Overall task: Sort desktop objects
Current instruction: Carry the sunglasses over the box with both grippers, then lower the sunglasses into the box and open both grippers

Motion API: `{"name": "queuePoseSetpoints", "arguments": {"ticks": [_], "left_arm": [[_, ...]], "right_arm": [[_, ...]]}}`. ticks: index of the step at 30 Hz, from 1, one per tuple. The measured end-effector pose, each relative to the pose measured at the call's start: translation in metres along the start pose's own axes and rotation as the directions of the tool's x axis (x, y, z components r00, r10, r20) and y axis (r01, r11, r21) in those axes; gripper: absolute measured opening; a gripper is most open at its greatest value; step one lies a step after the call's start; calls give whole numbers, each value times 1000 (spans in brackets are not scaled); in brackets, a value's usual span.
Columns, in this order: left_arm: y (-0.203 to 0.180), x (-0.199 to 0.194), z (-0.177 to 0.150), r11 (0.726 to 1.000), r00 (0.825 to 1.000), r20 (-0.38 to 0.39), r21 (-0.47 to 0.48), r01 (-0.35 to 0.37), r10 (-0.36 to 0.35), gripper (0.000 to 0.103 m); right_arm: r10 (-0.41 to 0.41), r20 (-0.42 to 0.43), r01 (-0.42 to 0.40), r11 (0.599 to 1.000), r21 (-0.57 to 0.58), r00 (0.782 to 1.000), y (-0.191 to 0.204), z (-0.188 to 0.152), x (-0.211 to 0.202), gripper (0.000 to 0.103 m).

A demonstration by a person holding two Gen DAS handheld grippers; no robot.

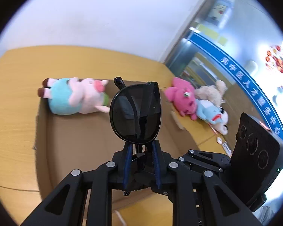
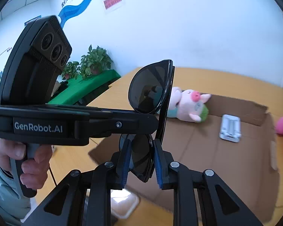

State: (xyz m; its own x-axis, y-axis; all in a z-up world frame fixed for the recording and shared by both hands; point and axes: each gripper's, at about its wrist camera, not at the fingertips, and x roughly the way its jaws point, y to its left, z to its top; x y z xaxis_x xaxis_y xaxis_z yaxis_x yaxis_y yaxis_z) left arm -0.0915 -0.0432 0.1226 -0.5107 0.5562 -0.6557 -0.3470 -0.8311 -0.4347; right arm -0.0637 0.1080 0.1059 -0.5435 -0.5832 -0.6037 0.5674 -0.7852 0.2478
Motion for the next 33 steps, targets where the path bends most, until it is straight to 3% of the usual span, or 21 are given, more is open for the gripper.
{"name": "queuePoseSetpoints", "arguments": {"ticks": [6,10,16,22,29,33], "left_arm": [[63,23,9,993,999,-48,-115,-19,14,20],[96,46,14,982,994,-101,-181,-50,32,20],[124,80,6,964,972,-221,-233,-129,77,20],[132,97,-2,951,945,-302,-235,-199,123,20],[141,105,3,936,927,-336,-240,-257,168,21],[135,107,6,933,921,-339,-227,-279,193,21]], "right_arm": [[75,-116,-68,996,64,990,-18,22,69,21],[126,-198,-101,986,132,972,-30,26,110,21],[225,-340,-119,945,305,913,-60,18,171,21],[285,-430,-108,914,391,857,-73,3,202,22],[323,-431,-104,883,458,842,-83,-7,218,25],[325,-420,-103,876,471,847,-85,-10,214,31]]}}
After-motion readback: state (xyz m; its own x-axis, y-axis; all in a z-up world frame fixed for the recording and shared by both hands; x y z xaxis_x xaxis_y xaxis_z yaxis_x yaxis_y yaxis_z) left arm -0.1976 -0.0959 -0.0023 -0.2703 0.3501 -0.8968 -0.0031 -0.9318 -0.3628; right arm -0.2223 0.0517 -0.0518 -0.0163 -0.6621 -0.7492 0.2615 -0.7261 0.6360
